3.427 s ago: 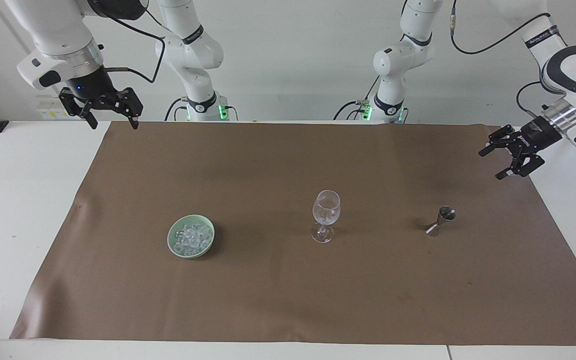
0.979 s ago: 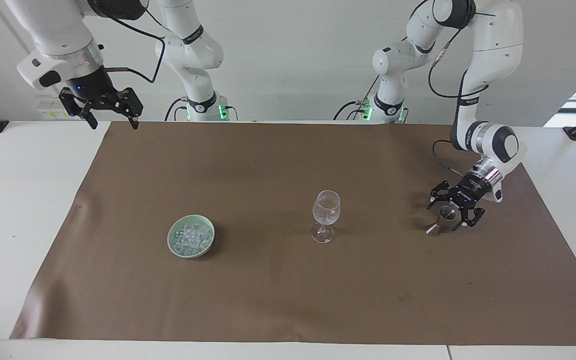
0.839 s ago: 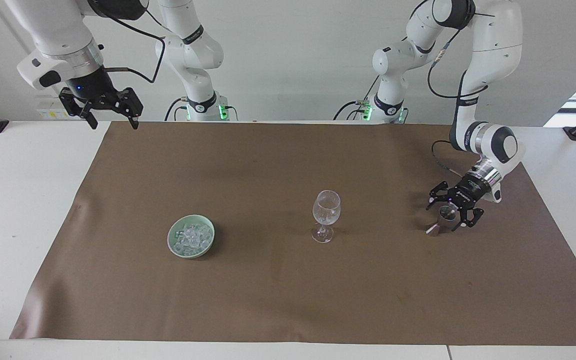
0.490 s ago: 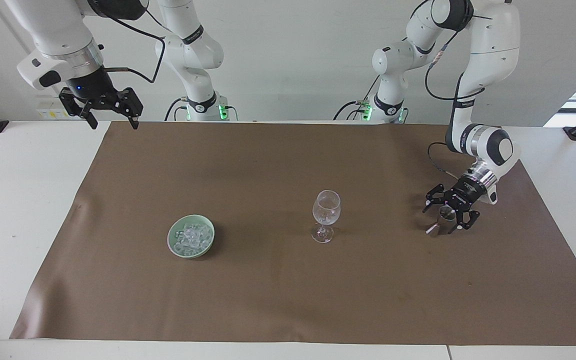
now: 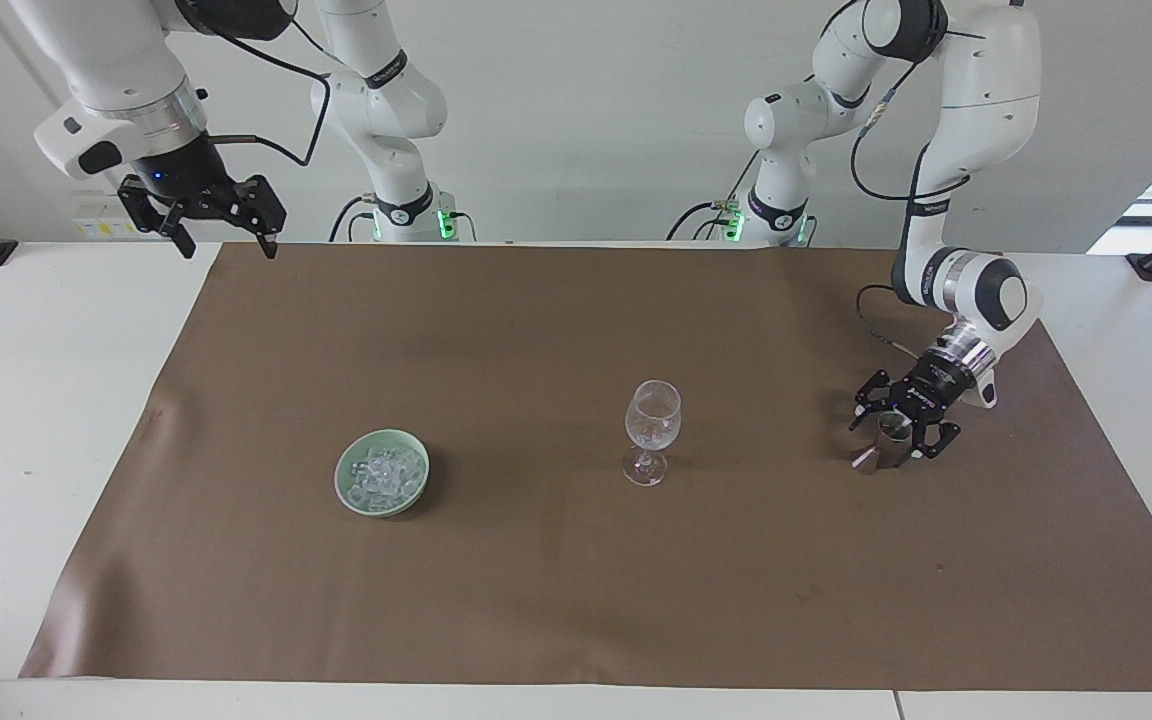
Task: Pour wine and add ice with both arms
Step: 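Close the left gripper around the silver metal cup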
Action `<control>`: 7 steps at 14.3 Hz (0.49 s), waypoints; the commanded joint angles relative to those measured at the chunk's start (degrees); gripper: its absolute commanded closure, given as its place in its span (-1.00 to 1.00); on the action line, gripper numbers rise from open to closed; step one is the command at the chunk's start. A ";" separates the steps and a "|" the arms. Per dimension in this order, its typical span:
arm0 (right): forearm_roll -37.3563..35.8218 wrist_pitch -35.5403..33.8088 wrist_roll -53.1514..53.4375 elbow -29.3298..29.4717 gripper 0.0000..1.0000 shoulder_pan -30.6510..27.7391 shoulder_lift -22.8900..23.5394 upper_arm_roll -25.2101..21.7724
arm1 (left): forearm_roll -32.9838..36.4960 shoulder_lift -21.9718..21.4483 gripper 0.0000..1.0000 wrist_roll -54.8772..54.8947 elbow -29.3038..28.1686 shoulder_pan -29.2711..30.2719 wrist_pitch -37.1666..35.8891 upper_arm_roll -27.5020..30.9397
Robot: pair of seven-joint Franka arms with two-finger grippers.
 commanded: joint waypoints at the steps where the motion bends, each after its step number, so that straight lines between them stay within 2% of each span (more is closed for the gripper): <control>1: 0.95 0.35 0.74 -1.26 -1.00 -0.19 -1.07 0.11 | -1.64 -0.19 -0.31 1.02 -0.70 -0.53 0.91 0.32; 4: 0.95 0.35 0.74 -1.26 -1.00 -0.19 -1.07 0.11 | -1.64 -0.19 -0.17 1.02 -0.70 -0.53 0.91 0.32; 7: 0.95 0.35 0.74 -1.26 -1.00 -0.19 -1.16 0.11 | -1.64 -0.19 0.08 0.93 -0.70 -0.44 0.91 0.32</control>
